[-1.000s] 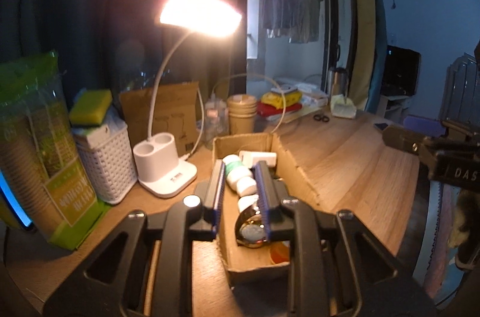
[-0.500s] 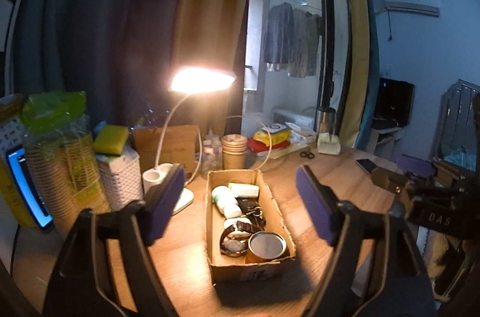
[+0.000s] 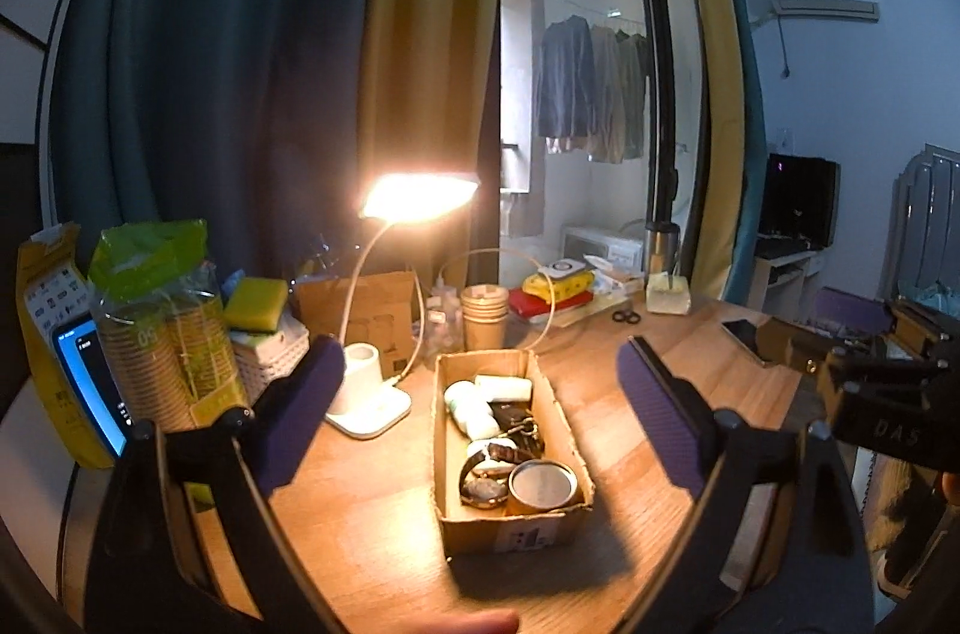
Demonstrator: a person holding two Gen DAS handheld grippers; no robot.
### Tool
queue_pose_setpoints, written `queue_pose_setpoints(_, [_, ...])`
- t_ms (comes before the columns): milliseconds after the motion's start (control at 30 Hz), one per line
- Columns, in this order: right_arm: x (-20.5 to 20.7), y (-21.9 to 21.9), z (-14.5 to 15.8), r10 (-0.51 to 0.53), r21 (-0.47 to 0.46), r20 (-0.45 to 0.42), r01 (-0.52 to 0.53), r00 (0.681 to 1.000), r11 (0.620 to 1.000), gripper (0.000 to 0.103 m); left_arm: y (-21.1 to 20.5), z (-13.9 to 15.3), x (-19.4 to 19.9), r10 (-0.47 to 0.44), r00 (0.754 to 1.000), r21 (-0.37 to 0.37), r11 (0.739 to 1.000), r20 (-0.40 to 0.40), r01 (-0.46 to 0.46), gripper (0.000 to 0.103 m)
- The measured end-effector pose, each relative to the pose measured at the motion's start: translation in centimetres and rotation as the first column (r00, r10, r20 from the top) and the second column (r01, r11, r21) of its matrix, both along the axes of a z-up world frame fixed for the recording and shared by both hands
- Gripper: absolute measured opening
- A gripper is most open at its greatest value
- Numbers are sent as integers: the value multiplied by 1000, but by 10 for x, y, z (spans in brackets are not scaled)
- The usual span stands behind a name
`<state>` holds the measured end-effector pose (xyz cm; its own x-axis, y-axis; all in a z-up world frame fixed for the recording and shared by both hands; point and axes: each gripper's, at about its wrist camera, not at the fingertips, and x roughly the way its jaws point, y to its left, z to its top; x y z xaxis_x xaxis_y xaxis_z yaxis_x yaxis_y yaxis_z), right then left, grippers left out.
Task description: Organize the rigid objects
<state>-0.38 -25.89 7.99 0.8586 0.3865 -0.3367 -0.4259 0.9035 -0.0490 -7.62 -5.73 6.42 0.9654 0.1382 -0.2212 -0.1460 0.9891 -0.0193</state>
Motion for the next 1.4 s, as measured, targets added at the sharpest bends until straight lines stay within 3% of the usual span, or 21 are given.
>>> queue_pose_setpoints(233, [-1,-6,5,-28,32,28,27,999,999,77,-1,-4,-1,-3,1000,13,1000,4,3,93])
queue_pose_setpoints(1400, [7,1,-6,-7,32,-20,8,1000,999,77,-3,-12,5,-1,1000,5,1000,-31,2,94])
